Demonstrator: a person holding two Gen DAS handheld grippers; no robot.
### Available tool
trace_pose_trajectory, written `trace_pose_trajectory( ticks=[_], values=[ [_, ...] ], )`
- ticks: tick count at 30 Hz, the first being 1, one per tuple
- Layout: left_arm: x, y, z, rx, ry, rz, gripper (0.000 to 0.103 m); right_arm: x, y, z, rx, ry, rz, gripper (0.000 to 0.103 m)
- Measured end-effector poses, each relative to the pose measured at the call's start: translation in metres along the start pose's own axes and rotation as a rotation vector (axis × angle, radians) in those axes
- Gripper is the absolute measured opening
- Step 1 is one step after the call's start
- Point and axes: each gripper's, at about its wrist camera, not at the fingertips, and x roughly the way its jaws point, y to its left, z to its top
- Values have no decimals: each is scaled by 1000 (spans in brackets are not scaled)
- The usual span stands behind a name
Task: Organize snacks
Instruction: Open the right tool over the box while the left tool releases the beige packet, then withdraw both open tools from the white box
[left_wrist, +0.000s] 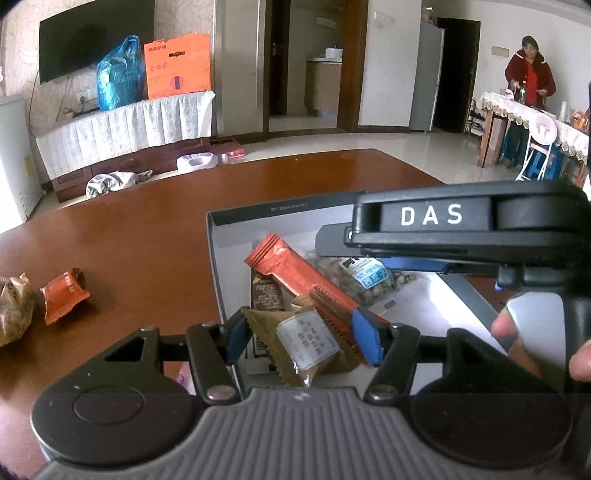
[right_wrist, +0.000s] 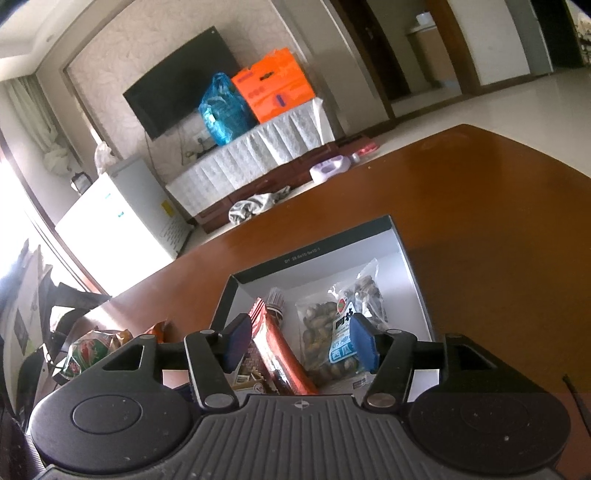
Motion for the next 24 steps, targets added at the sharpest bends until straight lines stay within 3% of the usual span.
trace_pose_trajectory(
  ticks=[7,20,24],
  values=[
    [-15,3,2,-23,-98,17,84,-4,-6,1,46,-33,3,79],
    [-36,27,4,-108,-103,54,84,-4,-2,-2,73,-43,0,86],
    [-49,44,7,-129,-150,114,84,-10,3,-1,112,-41,22,89]
  ],
)
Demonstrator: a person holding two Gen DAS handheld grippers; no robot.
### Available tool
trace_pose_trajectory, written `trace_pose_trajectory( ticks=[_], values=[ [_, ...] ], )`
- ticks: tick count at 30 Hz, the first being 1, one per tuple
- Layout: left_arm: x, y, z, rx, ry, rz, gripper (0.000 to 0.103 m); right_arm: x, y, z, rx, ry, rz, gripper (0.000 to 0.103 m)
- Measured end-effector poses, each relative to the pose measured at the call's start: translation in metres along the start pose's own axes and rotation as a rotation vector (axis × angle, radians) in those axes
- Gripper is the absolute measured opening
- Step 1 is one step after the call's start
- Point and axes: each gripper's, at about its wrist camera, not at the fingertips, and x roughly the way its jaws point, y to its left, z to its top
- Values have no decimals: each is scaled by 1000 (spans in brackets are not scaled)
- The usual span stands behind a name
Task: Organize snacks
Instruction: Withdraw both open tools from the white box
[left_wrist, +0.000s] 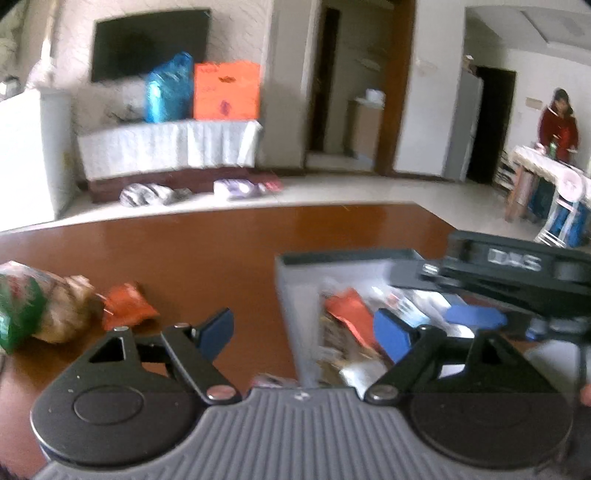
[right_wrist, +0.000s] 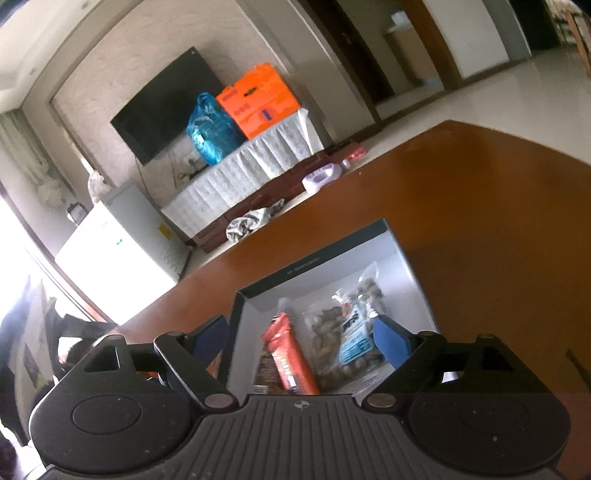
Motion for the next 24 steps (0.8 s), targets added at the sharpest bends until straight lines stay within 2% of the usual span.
trace_pose_trajectory(
  ticks=[2,5,9,12,19,24],
  values=[
    [-3,12,3,-3,-27,59,84,-3,7,-3,-38,-20,-8,93],
    [-4,39,8,-64,-10,140,84,-4,17,-9,-98,-26,-28,93],
    [-5,73,6,-197,62,164,84,-6,29,-15,-117,-20,-25,93],
    [-12,86,2,-215,75,188,84,-10,40,-20,-157,-32,-27,93],
    [-33,108,0,-206,18,255,84,-26,71,-44,-207,-23,5,95],
    [-47,125,-1,-186,-66,375,84,-28,102,-81,-307,33,37,95]
  ],
)
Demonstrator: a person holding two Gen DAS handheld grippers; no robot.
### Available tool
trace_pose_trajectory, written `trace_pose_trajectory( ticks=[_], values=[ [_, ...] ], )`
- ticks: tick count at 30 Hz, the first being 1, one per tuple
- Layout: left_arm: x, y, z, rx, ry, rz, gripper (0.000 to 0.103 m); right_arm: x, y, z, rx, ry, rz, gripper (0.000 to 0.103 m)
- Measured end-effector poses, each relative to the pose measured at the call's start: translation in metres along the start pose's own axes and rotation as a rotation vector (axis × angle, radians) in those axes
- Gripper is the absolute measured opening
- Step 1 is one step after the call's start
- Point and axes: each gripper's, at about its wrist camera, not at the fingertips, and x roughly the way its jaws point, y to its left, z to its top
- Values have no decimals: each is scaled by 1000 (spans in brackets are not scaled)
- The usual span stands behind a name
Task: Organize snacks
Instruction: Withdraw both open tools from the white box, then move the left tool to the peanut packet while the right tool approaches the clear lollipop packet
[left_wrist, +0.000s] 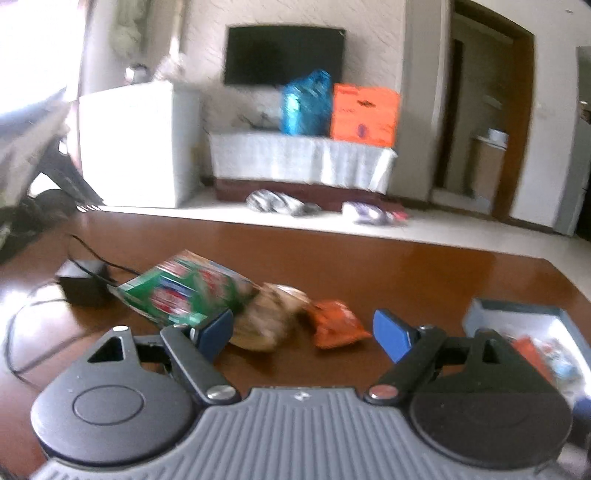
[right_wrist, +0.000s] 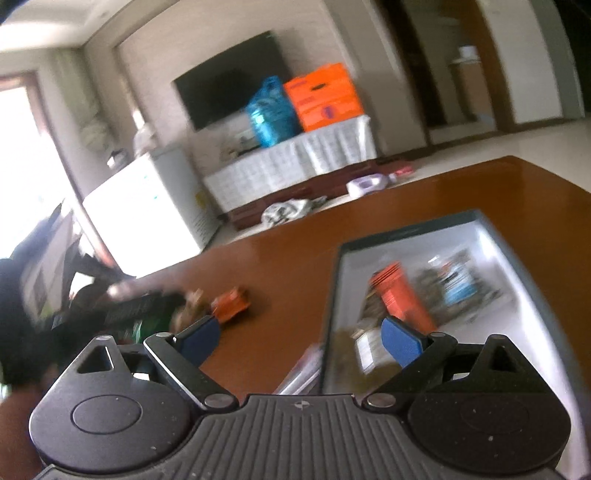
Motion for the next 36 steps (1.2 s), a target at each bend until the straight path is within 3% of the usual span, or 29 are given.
trace_pose_trajectory(
  ticks=[7,15,19,22,31,36],
  values=[
    [3,24,-1,-47,-56,39,84,8,49,-22,-162,58,8,95],
    [15,24,-10,-1,-72,-7,84,27,57,-25,-140,125,-29,95],
    [17,20,-17,26,-121,-47,84,34,56,-24,-136,136,-36,95],
    [28,14,-21,70,-100,-38,84,38,60,-26,-168,130,-48,95],
    [48,17,-23,74,-74,-68,84,50,67,-27,-224,149,-50,95],
    [63,19,-24,53,-23,-121,84,57,66,-21,-222,164,-18,95]
  ],
)
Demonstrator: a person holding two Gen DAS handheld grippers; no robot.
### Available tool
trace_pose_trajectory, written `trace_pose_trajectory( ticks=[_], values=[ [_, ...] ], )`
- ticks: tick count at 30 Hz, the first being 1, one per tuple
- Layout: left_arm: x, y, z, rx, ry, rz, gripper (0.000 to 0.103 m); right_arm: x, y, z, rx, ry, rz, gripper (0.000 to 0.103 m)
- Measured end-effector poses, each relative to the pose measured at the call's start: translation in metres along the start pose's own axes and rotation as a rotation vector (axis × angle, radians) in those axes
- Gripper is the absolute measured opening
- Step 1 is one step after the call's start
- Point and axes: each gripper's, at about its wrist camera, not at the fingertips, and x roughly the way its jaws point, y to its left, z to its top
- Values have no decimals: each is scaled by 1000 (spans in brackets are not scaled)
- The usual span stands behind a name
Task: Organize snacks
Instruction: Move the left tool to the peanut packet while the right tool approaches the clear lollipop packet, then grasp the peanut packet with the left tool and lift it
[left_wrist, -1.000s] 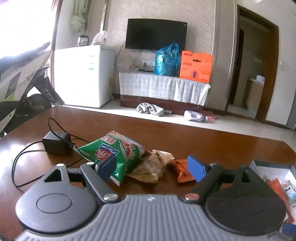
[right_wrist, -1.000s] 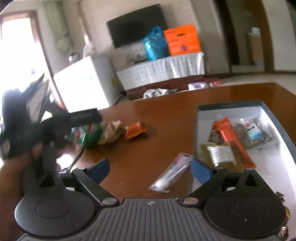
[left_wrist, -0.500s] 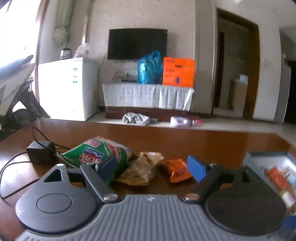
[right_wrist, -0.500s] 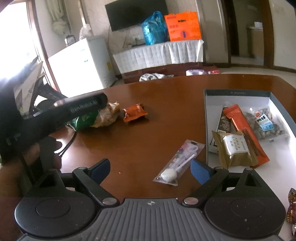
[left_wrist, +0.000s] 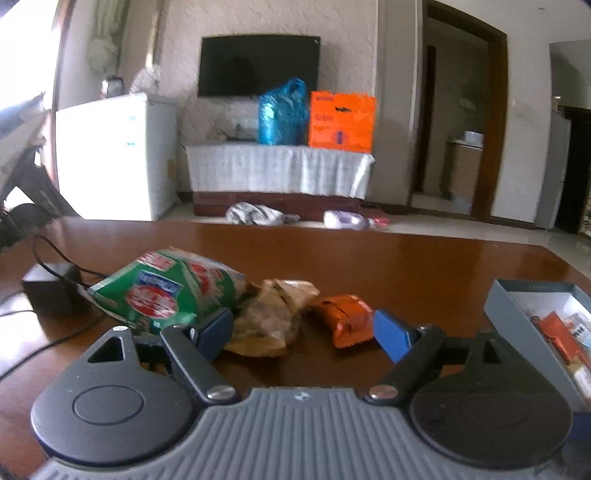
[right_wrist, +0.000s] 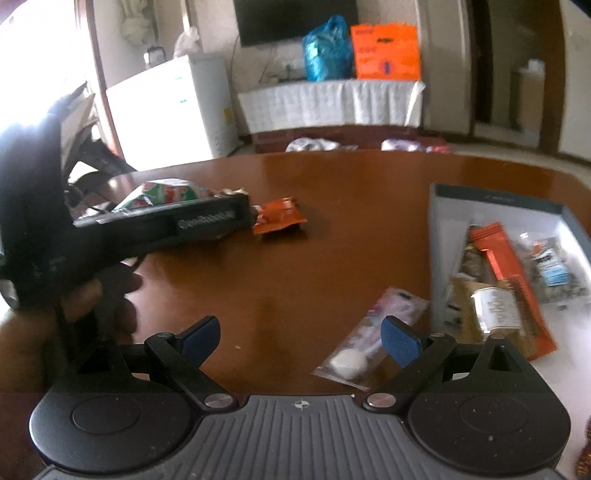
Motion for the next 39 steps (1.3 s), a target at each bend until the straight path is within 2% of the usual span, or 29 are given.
trace_pose_trajectory(
  ticks=[2,7,11,16,18,21,23,27,28,30,32,39],
  values=[
    [6,-2,0,13,5,-18,84,5,2,2,-38,19,-25,95],
    [21,-12,3,81,-24,7,84,12,4,4,-76,57,-31,95],
    [42,-12,7,51,19,-2,84,16,9,2,-109,79,-33,95],
    [62,1,16,7,9,66,84,15,12,-1,-129,86,-19,95],
    [72,7,18,-22,36,55,84,15,12,-2,-131,88,-13,95],
    [91,11,20,-12,126,25,85,15,13,-1,-122,86,0,96],
    [95,14,21,-26,142,2,95,15,14,-2,-121,80,6,97],
    [103,17,18,-25,200,-23,96,15,14,1,-122,77,16,97],
    [102,18,19,-25,196,-27,94,15,14,1,-117,76,19,97],
    [102,20,19,-35,187,-34,80,13,10,1,-103,68,27,97],
    [102,20,19,-25,181,-26,53,10,7,0,-102,59,32,97],
    [92,24,15,-33,166,16,50,5,7,-11,-158,25,25,97]
  ],
)
